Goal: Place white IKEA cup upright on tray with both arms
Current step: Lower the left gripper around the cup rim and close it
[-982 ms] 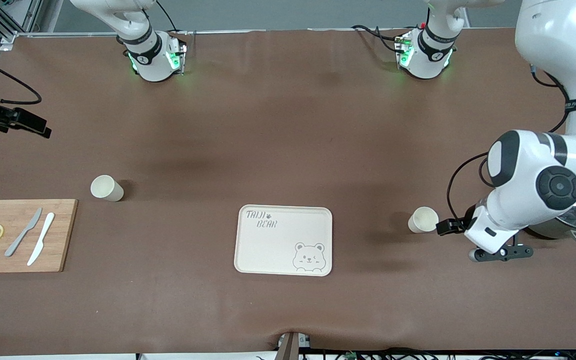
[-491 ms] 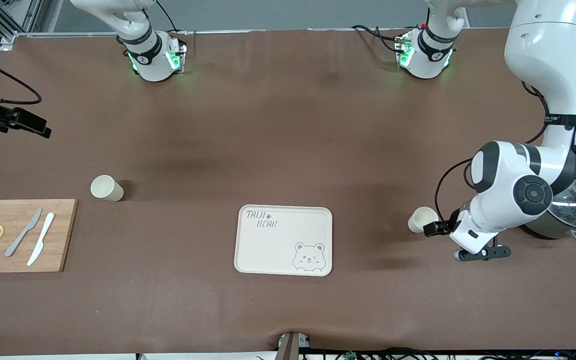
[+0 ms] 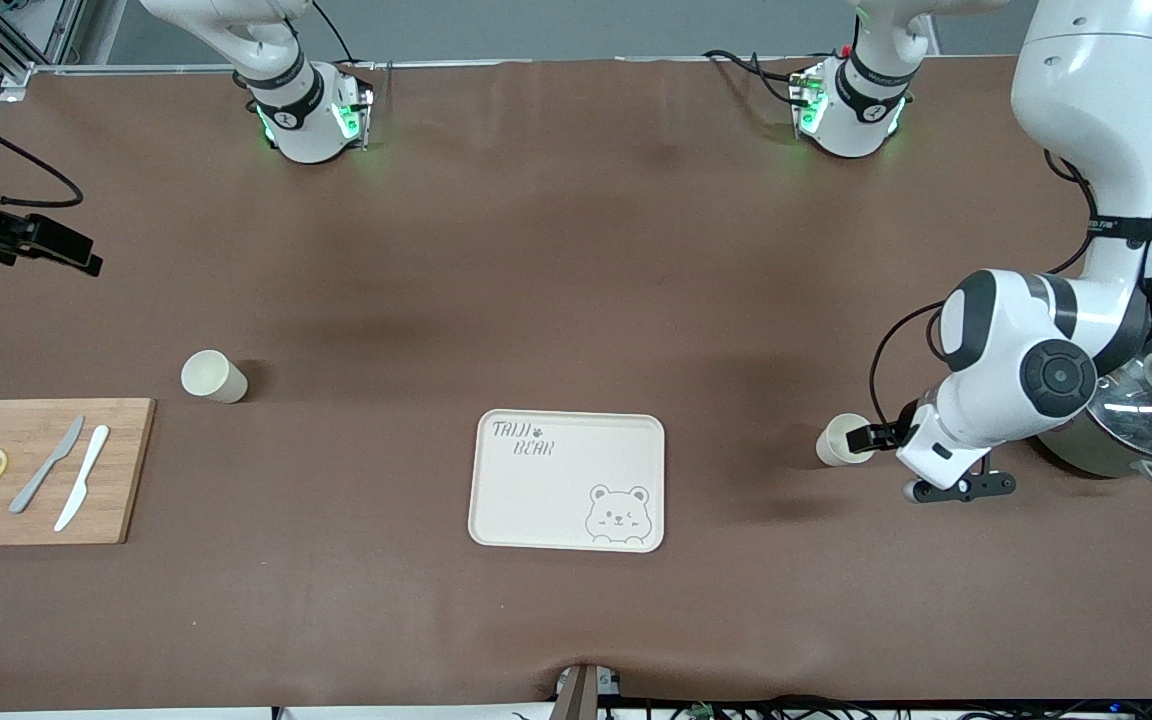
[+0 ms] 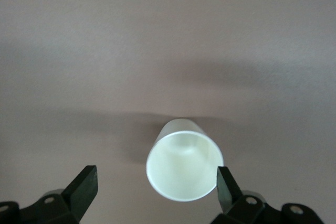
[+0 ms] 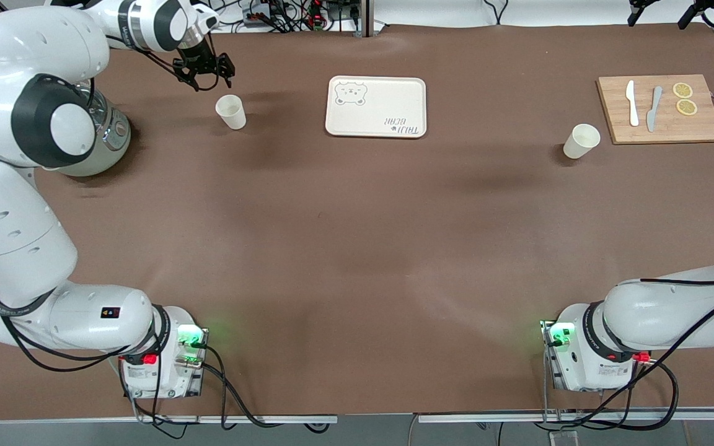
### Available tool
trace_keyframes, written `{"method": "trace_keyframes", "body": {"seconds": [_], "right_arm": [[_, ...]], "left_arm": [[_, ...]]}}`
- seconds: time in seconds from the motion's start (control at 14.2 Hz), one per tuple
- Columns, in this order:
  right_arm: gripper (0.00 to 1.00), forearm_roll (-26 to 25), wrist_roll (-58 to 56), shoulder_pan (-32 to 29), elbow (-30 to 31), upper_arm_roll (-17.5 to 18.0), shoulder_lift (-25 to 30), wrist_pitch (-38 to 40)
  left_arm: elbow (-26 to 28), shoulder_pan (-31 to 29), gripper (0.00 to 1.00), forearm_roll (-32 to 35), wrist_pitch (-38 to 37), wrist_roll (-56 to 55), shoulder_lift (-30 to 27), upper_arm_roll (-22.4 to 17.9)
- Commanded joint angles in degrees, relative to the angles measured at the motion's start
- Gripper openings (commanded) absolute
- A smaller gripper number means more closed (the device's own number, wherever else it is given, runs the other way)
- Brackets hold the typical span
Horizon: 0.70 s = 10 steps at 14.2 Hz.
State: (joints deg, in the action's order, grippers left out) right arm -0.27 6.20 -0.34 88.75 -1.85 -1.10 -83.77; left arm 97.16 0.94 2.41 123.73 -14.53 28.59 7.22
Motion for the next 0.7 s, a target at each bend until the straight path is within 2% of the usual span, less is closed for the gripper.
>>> {"method": "trace_keyframes", "body": {"seconds": [0.0,0.63], "right_arm": [[1.0,-0.7,-0.1,0.2,-1.6,0.1,-0.7,0.9],[1.0,-0.7,0.0,0.5,-1.6,0.2,-0.7,0.8]], "left_arm": [[3.9,-0.9,1.0,-0.7,1.0,1.3,-2.8,0.0],[4.4,-1.1,1.0,-0.6,6.1,1.0,0.3,-0.1]]}}
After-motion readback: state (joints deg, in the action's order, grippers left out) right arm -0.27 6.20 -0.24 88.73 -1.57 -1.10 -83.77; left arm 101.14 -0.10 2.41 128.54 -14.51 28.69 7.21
